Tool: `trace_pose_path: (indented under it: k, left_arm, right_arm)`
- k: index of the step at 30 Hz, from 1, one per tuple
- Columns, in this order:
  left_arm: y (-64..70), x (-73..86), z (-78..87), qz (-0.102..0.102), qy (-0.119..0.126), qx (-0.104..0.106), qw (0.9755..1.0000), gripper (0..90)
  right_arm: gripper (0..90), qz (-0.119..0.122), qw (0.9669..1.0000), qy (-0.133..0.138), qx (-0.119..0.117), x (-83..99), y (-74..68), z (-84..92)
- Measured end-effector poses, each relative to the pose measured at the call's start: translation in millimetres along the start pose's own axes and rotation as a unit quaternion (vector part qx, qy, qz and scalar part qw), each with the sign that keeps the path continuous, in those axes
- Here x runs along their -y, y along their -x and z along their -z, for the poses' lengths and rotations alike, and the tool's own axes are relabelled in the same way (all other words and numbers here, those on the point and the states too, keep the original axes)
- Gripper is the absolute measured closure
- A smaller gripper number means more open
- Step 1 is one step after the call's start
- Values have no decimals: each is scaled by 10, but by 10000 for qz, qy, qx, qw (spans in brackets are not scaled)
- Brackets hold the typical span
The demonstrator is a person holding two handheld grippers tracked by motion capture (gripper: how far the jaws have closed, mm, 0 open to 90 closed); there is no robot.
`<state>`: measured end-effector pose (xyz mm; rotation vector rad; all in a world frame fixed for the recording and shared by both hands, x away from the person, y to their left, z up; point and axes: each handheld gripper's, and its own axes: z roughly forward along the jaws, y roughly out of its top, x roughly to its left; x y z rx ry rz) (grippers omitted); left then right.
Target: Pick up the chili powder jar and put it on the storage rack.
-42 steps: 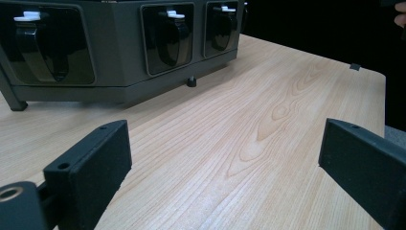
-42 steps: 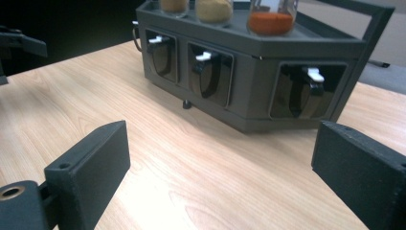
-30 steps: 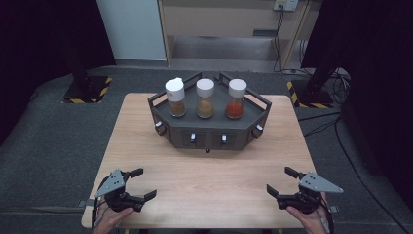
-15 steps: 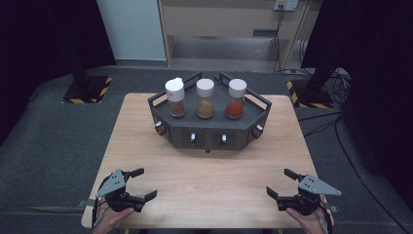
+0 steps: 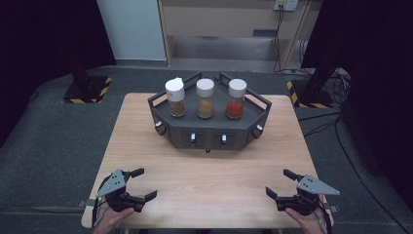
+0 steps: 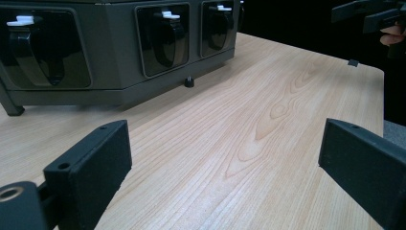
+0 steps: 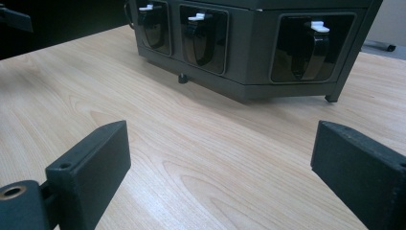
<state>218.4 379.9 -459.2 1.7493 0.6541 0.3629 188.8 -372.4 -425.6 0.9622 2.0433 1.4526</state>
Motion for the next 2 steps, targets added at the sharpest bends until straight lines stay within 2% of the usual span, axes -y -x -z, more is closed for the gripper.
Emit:
trace_pose_path:
  k: [2]
  left_arm:
    - [0, 0, 1, -3, 2, 2, 10000, 28]
  right_arm:
    - [62, 2, 10000, 0, -1, -1, -2, 0]
